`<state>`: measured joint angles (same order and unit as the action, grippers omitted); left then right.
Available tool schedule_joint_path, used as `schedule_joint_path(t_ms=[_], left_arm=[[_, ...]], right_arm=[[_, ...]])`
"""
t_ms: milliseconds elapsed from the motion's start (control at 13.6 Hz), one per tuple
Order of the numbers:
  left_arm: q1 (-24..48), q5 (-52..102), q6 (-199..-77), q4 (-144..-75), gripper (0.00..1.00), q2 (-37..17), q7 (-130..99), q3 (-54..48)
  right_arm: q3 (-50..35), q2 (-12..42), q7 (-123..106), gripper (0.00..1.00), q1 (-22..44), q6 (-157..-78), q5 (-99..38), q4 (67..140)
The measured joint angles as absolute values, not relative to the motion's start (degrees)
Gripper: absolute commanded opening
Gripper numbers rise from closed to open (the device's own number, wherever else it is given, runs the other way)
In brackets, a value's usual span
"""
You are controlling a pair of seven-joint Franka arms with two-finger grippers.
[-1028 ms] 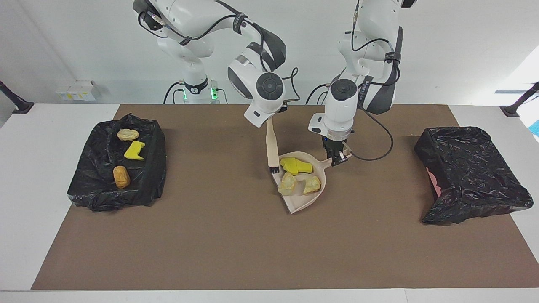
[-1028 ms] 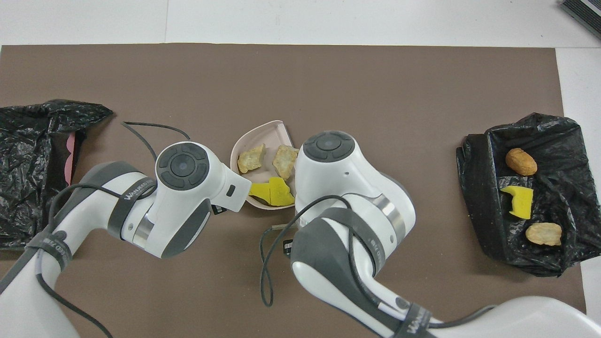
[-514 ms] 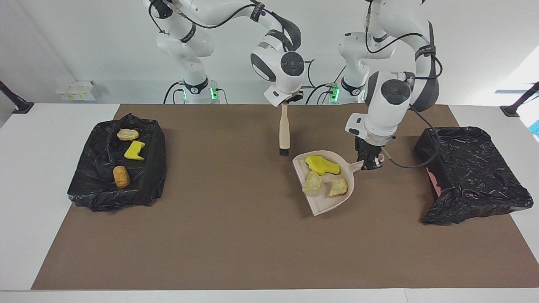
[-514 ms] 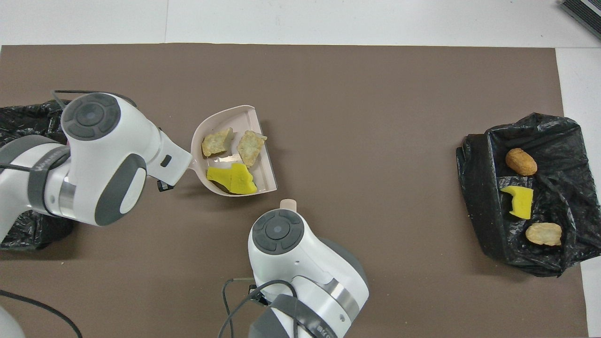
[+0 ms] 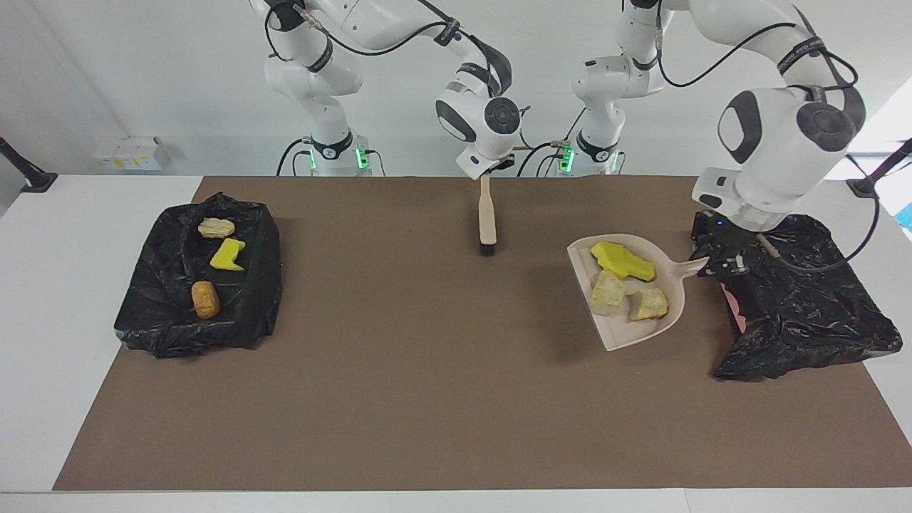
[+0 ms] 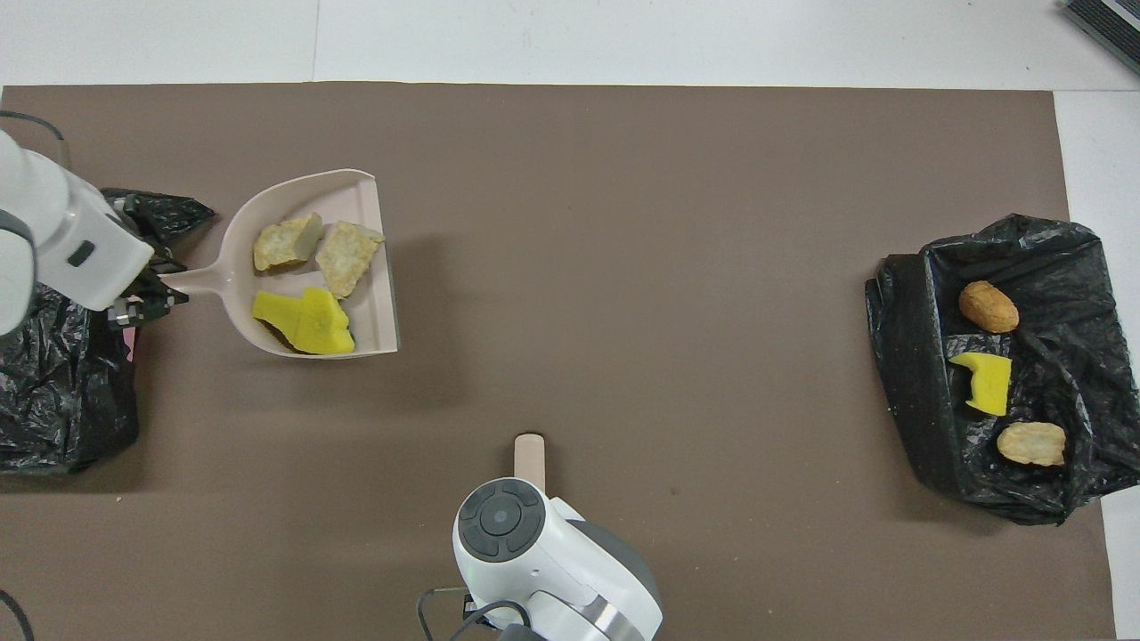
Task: Sweep and dump trash in bin
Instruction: 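Carry the dustpan to the left trash bag while the right gripper withdraws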
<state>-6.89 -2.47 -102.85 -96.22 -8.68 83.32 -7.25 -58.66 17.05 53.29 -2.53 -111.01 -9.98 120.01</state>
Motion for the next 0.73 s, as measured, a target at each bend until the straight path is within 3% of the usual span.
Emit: schedule_joint_path(t_ms=[147, 220, 514, 734], left_arm=[[-11.8, -2.4, -101.7, -94.6, 0.0, -8.8, 90.4, -7.1], [-14.3, -2.3, -100.6, -93.6, 0.0, -8.8, 93.9, -7.0], [-23.2, -2.5, -98.9, -89.8, 0.0, -9.8, 104.5, -6.8], [-28.1, -5.8, -101.4, -88.0, 0.0, -10.8, 110.9, -6.4]], right_arm=[[-58.7, 17.0, 53.3, 0.21, -2.5, -111.8, -10.0, 120.5], [-58.7, 17.0, 53.3, 0.41, -2.5, -111.9, -10.0, 120.6], [-58.3, 17.1, 51.8, 0.64, -3.1, -112.2, -10.0, 120.7], [-57.8, 17.1, 51.6, 0.72, -4.2, -112.7, -10.0, 120.4]])
